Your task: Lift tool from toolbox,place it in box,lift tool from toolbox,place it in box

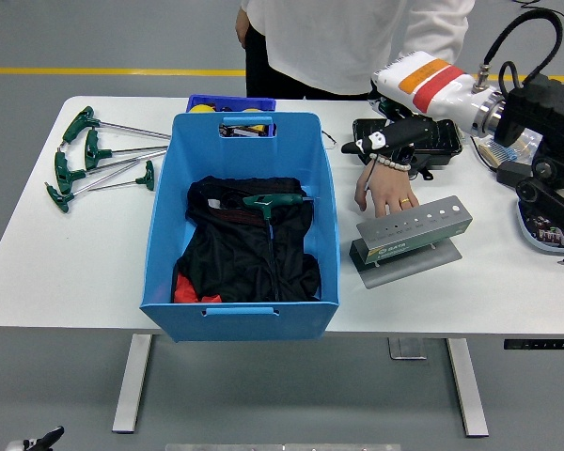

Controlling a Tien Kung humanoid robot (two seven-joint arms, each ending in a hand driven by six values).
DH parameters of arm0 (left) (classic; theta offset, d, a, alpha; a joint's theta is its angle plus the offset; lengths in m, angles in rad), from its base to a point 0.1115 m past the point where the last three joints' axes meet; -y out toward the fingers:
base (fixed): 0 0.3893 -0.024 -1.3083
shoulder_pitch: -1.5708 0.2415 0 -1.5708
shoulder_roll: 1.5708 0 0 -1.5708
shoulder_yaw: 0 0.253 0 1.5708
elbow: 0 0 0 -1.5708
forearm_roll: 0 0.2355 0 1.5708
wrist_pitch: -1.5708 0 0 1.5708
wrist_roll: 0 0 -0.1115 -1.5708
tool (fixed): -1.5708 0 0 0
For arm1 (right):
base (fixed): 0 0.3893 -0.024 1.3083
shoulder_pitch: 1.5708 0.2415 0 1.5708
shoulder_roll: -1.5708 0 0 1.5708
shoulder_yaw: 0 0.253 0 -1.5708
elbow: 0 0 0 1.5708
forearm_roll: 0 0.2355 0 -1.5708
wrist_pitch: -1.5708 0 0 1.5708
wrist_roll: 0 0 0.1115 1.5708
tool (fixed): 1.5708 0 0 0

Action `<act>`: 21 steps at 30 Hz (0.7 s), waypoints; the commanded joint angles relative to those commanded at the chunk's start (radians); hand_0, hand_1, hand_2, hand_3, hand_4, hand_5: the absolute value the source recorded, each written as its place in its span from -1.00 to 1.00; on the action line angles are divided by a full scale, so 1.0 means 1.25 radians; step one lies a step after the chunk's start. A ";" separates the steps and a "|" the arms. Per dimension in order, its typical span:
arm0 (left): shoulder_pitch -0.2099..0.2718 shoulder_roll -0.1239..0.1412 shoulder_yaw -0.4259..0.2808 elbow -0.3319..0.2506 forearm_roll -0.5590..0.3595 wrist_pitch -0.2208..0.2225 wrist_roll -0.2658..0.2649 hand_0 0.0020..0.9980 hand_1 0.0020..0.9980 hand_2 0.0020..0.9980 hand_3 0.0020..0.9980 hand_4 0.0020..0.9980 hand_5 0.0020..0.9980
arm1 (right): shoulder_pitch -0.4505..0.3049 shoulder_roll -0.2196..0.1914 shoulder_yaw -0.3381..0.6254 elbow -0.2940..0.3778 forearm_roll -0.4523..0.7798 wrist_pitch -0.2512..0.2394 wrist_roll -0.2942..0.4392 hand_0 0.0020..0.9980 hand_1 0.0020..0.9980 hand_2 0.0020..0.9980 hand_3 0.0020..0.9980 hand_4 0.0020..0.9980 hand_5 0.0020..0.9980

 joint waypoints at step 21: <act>0.004 0.001 -0.027 0.000 0.038 -0.002 0.008 0.44 0.43 0.48 0.26 0.25 0.00 | 0.114 0.152 -0.159 0.020 0.068 0.091 -0.100 -0.25 -0.25 -0.06 -0.08 1.00 0.73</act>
